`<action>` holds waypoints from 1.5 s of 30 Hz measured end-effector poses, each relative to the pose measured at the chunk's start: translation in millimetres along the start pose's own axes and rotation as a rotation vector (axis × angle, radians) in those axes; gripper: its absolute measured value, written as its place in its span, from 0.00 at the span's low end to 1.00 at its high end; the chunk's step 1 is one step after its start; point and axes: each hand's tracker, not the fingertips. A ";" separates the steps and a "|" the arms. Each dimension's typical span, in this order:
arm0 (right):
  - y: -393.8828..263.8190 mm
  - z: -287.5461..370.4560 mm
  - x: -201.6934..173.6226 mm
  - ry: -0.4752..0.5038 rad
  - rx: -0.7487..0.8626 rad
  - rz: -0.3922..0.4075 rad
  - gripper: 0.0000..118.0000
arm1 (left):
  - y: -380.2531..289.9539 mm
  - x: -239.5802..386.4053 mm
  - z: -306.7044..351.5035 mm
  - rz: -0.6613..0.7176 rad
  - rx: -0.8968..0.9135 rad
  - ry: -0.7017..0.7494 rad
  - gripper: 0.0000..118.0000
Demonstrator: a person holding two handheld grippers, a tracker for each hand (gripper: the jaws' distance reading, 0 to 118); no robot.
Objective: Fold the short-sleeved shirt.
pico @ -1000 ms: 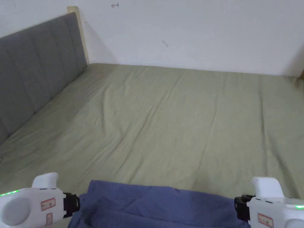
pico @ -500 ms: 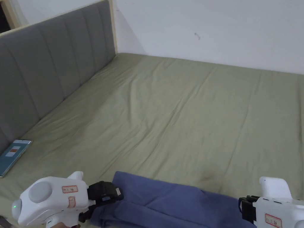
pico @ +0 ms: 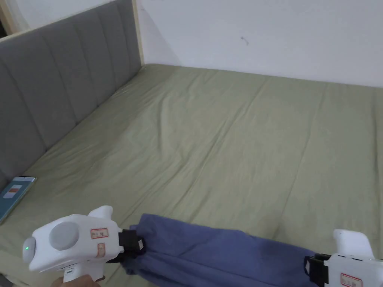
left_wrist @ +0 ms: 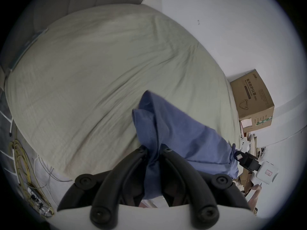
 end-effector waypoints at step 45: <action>-66.3 80.8 137.2 -0.160 0.204 -0.404 0.00 | -72.4 228.3 -95.3 -0.364 -0.239 -0.248 0.00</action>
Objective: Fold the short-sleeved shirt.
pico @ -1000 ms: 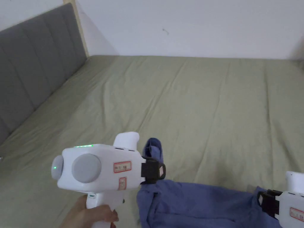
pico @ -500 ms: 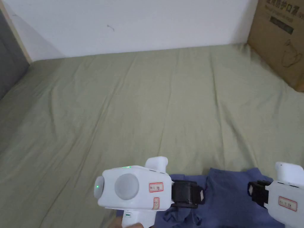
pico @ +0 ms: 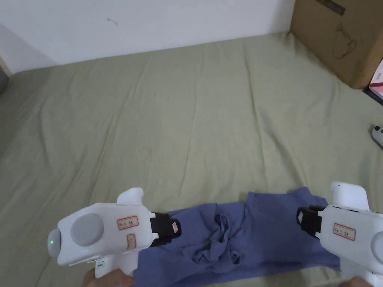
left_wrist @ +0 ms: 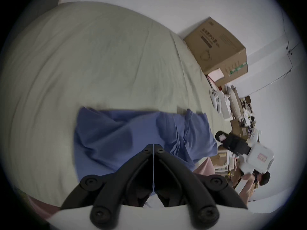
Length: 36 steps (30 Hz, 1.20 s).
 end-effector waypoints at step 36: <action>3.3 20.6 0.6 -0.032 -0.010 0.031 0.00 | -36.6 73.1 -48.2 -0.173 -0.142 -0.264 0.00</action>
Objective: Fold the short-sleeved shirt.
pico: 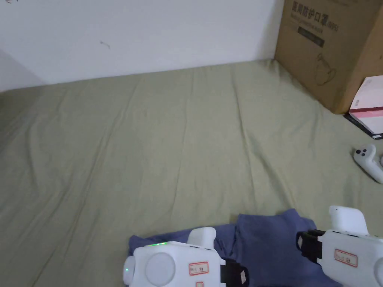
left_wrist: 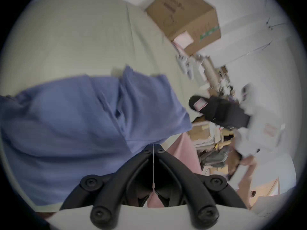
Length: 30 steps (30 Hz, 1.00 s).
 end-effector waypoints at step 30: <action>0.2 -40.9 -74.3 0.091 -0.143 0.119 0.00 | -27.7 -190.6 81.3 0.339 0.085 -0.028 0.10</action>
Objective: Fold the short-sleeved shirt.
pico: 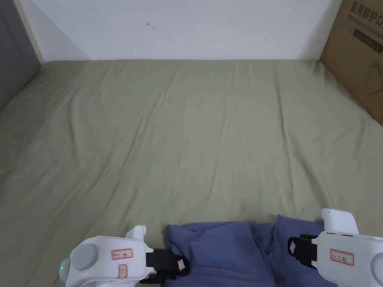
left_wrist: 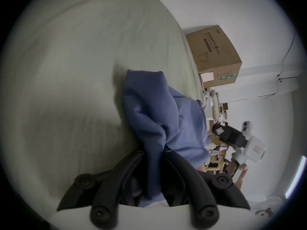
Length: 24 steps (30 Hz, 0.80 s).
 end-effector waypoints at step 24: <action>-4.9 -5.1 11.2 0.000 -0.013 -0.050 0.00 | 7.7 -35.9 188.0 0.007 0.127 0.339 0.10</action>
